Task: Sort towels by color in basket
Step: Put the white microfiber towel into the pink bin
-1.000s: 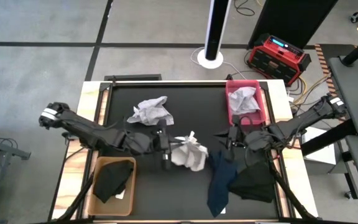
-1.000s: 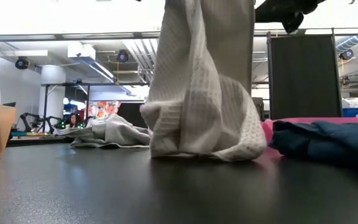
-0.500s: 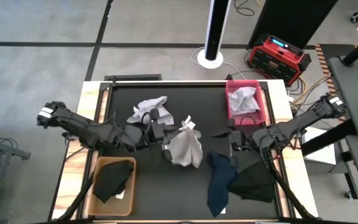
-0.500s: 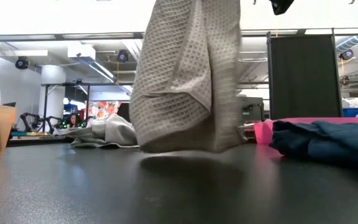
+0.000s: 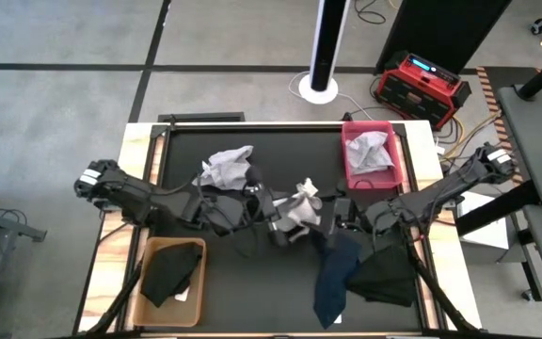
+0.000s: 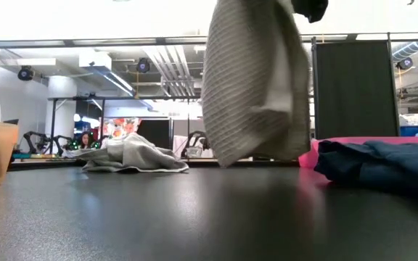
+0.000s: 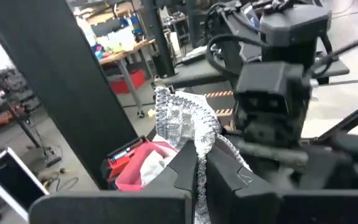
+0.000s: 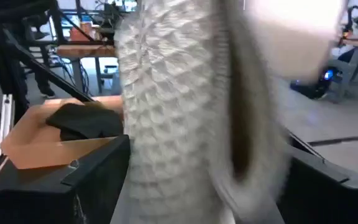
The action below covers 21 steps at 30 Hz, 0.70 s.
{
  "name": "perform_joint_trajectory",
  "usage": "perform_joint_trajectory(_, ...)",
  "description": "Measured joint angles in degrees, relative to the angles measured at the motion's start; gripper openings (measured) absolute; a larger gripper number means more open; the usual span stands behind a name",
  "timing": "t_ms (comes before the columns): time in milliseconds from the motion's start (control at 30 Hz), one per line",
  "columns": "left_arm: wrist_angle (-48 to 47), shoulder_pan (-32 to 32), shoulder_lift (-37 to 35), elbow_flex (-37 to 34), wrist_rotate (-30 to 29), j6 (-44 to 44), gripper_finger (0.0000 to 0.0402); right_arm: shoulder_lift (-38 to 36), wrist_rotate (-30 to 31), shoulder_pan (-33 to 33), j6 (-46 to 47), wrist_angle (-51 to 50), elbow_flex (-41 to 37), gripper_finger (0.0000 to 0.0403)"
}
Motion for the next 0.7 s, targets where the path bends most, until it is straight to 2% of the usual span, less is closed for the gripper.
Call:
perform_joint_trajectory(167,-0.4,0.0,3.3,3.9,3.6,1.8,0.0000,3.7,-1.9,-0.1,-5.4,0.0,3.4,0.0317)
perform_joint_trajectory(267,-0.1,0.0,4.3,5.4,5.6,1.9,0.0000,5.0,-3.1,-0.1,-6.5,0.0,5.1,0.0285)
perform_joint_trajectory(400,0.1,0.0,4.4,5.6,5.5,1.5,0.0000,5.6,-4.9,-0.1,-7.6,-0.2,5.9,0.0194)
perform_joint_trajectory(533,-1.2,0.0,3.9,5.5,5.5,-0.9,0.0021,5.3,-5.0,0.0,-8.7,-0.8,5.9,0.0055)
perform_joint_trajectory(567,-1.7,0.0,3.6,5.5,5.5,-1.0,0.0031,5.3,-5.0,0.0,-9.4,-0.9,5.9,0.0033)
perform_joint_trajectory(700,-6.1,0.0,2.7,5.5,5.5,-1.1,0.0092,5.1,-5.1,0.1,-8.6,-1.7,6.0,0.0014)
